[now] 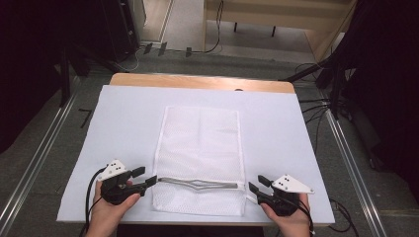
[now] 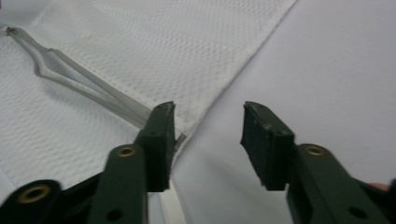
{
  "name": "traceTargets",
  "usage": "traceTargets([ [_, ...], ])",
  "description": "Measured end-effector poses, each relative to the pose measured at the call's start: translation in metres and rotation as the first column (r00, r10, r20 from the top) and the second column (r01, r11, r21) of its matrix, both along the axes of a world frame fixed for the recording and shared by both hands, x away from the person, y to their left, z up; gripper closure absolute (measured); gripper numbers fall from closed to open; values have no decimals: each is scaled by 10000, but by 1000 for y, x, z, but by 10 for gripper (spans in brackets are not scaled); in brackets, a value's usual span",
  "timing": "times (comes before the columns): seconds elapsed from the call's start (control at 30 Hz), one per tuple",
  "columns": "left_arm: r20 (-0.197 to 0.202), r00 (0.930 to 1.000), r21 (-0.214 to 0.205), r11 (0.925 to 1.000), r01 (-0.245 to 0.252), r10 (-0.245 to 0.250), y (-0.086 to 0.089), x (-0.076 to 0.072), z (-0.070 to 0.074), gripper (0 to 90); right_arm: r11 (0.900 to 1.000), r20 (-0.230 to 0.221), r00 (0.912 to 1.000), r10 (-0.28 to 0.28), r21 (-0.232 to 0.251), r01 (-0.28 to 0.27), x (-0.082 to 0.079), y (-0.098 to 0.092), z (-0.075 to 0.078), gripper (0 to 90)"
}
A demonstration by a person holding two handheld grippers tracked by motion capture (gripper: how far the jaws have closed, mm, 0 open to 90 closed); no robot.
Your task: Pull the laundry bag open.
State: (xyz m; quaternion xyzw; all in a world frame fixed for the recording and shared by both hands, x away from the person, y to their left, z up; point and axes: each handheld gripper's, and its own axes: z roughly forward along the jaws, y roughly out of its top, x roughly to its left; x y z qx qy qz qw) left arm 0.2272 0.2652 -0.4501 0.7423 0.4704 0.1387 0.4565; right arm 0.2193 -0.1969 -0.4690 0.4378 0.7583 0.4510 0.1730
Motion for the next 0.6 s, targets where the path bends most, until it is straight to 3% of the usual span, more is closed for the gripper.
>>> traceTargets([
  [0.07, 244, 9992, 92, 9995, -303, 301, 2, -1, 3, 223, 9998, 51, 9998, -167, -75, 168, 1, -4, 0, 424],
  [0.17, 424, 9983, -116, 9991, -401, 405, 6, -3, 8, 145, 9996, 204, 9994, -285, -86, 287, 2, -11, 1, 349],
  [0.33, 557, 9984, -534, 9984, 165, -135, 19, -4, 11, 133, 9989, 279, 9987, -431, 214, 425, 5, -26, 4, 287],
  [0.5, 471, 9984, -935, 9953, -261, 306, 35, -4, 10, 134, 9973, 465, 9968, -658, 355, 641, 7, -40, 7, 248],
  [0.6, 571, 9968, -839, 9952, -510, 559, 45, -4, 10, 135, 9954, 460, 9953, -849, 487, 827, 9, -49, 7, 231],
])
